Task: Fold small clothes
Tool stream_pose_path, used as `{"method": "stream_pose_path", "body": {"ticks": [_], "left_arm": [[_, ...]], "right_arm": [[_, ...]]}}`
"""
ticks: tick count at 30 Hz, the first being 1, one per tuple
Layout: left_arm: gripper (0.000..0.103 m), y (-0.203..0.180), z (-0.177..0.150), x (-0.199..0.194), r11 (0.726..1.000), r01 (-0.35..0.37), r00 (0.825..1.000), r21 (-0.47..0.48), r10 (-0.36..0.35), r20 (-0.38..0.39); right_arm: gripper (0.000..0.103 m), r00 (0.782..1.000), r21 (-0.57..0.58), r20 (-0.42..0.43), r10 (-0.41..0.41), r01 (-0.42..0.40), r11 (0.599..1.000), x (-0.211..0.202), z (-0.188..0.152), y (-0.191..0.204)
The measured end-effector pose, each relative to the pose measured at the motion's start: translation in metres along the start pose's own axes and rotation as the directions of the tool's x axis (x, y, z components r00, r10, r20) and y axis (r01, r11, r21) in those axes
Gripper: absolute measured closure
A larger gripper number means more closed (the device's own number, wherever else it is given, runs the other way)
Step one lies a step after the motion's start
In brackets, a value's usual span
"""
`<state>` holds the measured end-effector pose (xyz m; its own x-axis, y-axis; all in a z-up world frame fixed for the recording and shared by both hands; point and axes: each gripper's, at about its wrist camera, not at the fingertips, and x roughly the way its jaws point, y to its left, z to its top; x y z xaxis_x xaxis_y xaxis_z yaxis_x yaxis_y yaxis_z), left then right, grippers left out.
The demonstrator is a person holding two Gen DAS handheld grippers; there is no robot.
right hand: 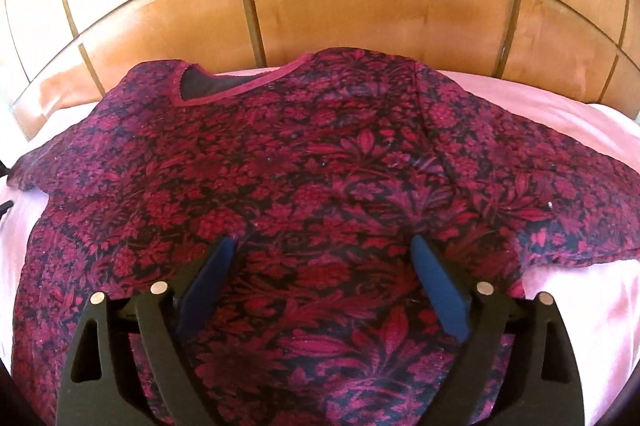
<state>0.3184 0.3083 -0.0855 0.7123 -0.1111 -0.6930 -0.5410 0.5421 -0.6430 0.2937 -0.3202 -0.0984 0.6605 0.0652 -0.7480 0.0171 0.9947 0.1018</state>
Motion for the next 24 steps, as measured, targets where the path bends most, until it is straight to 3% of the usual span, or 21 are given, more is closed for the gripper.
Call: {"method": "stream_pose_path", "body": {"ticks": [4, 6, 7, 12, 14, 16, 18, 22, 24], "left_arm": [[0.038, -0.005, 0.020, 0.014, 1.000, -0.025, 0.999, 0.014, 0.024, 0.034], [0.066, -0.009, 0.023, 0.021, 0.999, -0.034, 0.999, 0.043, 0.033, 0.022], [0.092, -0.012, 0.024, 0.026, 0.997, -0.050, 0.999, 0.062, 0.050, 0.007], [0.094, -0.018, 0.019, -0.021, 0.983, -0.087, 0.984, 0.160, 0.059, 0.170], [0.094, -0.011, 0.019, -0.035, 0.974, -0.137, 0.973, 0.178, 0.098, 0.208], [0.094, -0.003, 0.018, -0.026, 0.942, -0.254, 0.957, 0.220, 0.211, 0.201], [0.093, 0.007, 0.015, -0.014, 0.935, -0.285, 0.955, 0.211, 0.258, 0.147], [0.088, 0.007, 0.002, -0.028, 0.945, -0.273, 0.958, 0.181, 0.249, 0.144], [0.077, -0.006, -0.016, -0.044, 0.951, -0.229, 0.970, 0.207, 0.205, 0.132]], "right_arm": [[0.012, 1.000, -0.004, 0.007, -0.005, 0.005, 1.000, -0.004, -0.002, 0.001], [0.011, 1.000, -0.010, 0.006, -0.014, 0.014, 1.000, -0.004, -0.003, 0.002], [0.011, 1.000, -0.012, 0.006, -0.016, 0.016, 1.000, -0.004, -0.003, 0.002], [0.011, 1.000, -0.016, 0.008, -0.025, 0.025, 1.000, -0.005, -0.002, 0.003], [0.011, 0.999, -0.020, 0.007, -0.032, 0.032, 0.999, -0.004, -0.002, 0.004], [0.010, 0.999, -0.028, 0.005, -0.044, 0.044, 0.999, -0.002, -0.002, 0.006], [0.010, 0.998, -0.034, 0.004, -0.056, 0.056, 0.998, -0.002, -0.002, 0.008], [0.010, 0.999, -0.031, 0.004, -0.054, 0.055, 0.998, -0.001, -0.002, 0.008], [0.010, 0.999, -0.028, 0.006, -0.051, 0.051, 0.998, -0.002, -0.003, 0.007]]}}
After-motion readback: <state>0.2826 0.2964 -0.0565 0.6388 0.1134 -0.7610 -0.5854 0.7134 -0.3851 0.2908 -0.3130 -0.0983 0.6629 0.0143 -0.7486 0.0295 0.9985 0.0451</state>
